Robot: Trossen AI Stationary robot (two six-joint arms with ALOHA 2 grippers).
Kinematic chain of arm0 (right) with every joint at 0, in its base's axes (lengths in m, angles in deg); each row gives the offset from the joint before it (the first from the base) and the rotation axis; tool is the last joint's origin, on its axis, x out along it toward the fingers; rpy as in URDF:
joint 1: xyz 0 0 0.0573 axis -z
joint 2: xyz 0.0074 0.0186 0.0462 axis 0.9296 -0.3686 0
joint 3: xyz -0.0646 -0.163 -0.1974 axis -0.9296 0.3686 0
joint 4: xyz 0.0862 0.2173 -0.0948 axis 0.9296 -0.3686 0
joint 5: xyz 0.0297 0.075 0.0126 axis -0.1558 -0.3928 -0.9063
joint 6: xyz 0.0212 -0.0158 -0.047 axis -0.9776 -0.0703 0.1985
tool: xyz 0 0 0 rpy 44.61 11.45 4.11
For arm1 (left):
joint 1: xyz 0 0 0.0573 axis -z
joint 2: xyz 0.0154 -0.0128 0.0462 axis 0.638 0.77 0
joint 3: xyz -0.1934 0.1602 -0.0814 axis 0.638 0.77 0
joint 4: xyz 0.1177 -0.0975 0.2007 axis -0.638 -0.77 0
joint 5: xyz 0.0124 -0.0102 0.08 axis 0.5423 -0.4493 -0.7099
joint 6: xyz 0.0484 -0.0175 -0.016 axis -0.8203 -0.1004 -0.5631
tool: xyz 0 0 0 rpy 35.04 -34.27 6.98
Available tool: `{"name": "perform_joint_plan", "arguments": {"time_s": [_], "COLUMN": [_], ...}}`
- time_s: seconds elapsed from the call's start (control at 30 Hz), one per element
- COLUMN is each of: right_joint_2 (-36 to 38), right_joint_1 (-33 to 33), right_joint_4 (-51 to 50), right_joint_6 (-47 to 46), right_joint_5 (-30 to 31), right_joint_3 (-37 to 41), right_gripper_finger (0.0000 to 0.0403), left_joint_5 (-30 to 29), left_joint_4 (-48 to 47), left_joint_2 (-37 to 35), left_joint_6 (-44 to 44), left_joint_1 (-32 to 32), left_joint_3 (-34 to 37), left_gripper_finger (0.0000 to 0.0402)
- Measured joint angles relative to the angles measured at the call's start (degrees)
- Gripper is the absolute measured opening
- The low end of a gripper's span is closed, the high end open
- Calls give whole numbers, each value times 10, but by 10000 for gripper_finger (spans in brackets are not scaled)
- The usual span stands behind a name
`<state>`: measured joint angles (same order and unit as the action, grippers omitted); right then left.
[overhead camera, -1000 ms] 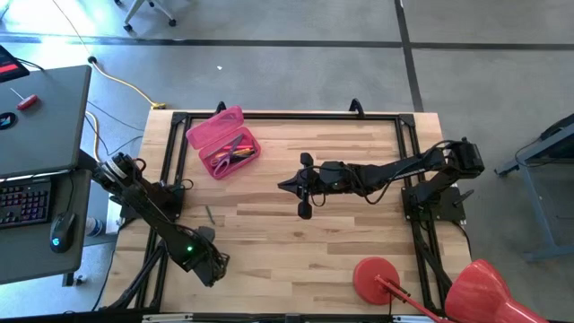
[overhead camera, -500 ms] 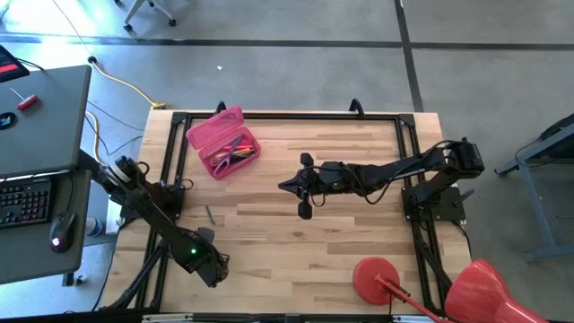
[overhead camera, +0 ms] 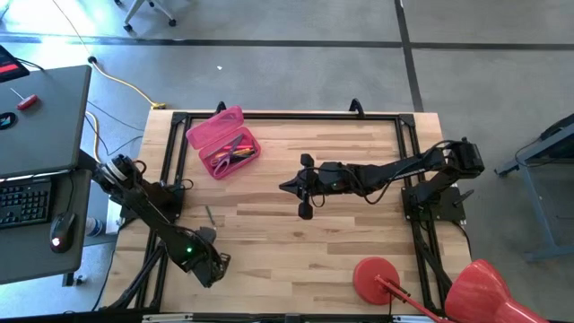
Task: Pick & place school supplies into a supply box
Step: Put the orange pencil into the supply box
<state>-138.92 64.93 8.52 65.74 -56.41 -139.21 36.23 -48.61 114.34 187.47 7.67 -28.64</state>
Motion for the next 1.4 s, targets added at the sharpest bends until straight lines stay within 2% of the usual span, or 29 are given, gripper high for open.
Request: {"name": "perform_joint_plan", "arguments": {"time_s": [0.17,0.37,0.47,0.53,0.63,0.87,1.03,1.27,1.4], "right_joint_2": [0,0,0,0,0,0,0,0,0], "right_joint_1": [0,0,0,0,0,0,0,0,0], "right_joint_4": [-2,-1,1,1,2,1,1,-2,-2], "right_joint_6": [0,0,-1,-2,-2,-2,-3,-3,-2], "right_joint_5": [0,0,0,0,0,0,0,0,0], "right_joint_3": [0,0,0,0,0,0,0,0,0], "right_gripper_finger": [0,0,0,0,0,0,0,0,0], "left_joint_5": [-36,-78,-180,-252,-281,-270,-264,-273,-344], "left_joint_4": [-6,-17,-35,-38,-29,-6,2,110,133], "left_joint_2": [1,2,5,6,7,5,5,5,7], "left_joint_6": [-11,-13,-14,-15,-56,-230,-308,-393,-391], "left_joint_1": [1,1,-8,-17,-42,-134,-192,-220,-210], "left_joint_3": [-1,8,14,15,16,14,13,31,32], "left_gripper_finger": [104,40,12,9,16,19,17,75,104]}}
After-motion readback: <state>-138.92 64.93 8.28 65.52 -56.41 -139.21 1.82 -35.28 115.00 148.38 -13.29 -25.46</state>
